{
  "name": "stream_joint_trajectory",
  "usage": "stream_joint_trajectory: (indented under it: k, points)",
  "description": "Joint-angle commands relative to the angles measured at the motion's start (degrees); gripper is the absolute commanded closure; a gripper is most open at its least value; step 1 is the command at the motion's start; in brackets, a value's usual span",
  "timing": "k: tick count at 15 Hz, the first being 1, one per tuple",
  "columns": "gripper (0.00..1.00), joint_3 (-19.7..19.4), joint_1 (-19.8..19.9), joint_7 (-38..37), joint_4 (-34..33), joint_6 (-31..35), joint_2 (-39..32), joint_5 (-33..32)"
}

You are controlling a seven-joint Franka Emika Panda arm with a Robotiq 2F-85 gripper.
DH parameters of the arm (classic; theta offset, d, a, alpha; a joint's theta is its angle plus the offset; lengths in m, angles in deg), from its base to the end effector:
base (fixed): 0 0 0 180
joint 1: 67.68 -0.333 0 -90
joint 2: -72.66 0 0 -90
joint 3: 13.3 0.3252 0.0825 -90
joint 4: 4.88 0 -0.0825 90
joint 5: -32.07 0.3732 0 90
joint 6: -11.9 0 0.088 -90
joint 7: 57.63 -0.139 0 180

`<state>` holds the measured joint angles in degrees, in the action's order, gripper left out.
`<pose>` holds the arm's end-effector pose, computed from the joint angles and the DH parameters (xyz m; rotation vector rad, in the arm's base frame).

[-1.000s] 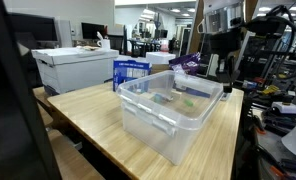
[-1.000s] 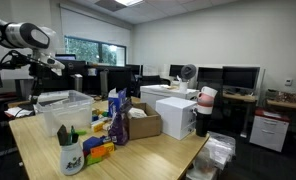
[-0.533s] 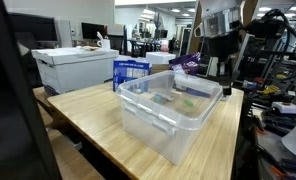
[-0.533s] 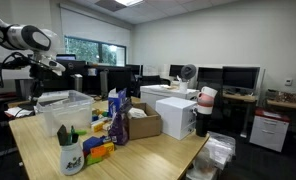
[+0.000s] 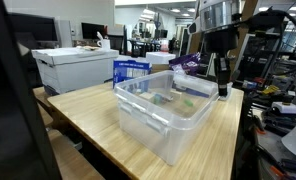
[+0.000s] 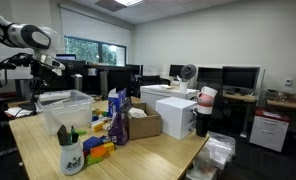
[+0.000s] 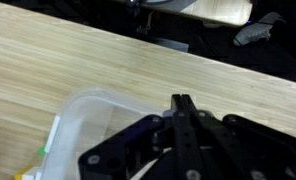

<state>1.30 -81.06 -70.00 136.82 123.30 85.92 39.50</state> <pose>0.3425 0.1937 0.3394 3.0411 0.2917 -0.4660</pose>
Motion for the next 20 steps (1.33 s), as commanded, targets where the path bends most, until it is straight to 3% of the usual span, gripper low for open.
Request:
stream_joint_trajectory:
  k: [1, 9, 20]
  points:
    - [0.98, -0.72, -1.32, 8.36, -2.13, 1.84, -2.42, 3.40]
    - [0.98, -1.10, -2.24, 22.79, -7.46, 1.90, -9.79, 8.68]
    - [0.98, -0.50, -1.20, 31.45, -14.71, 1.58, -17.14, 12.30]
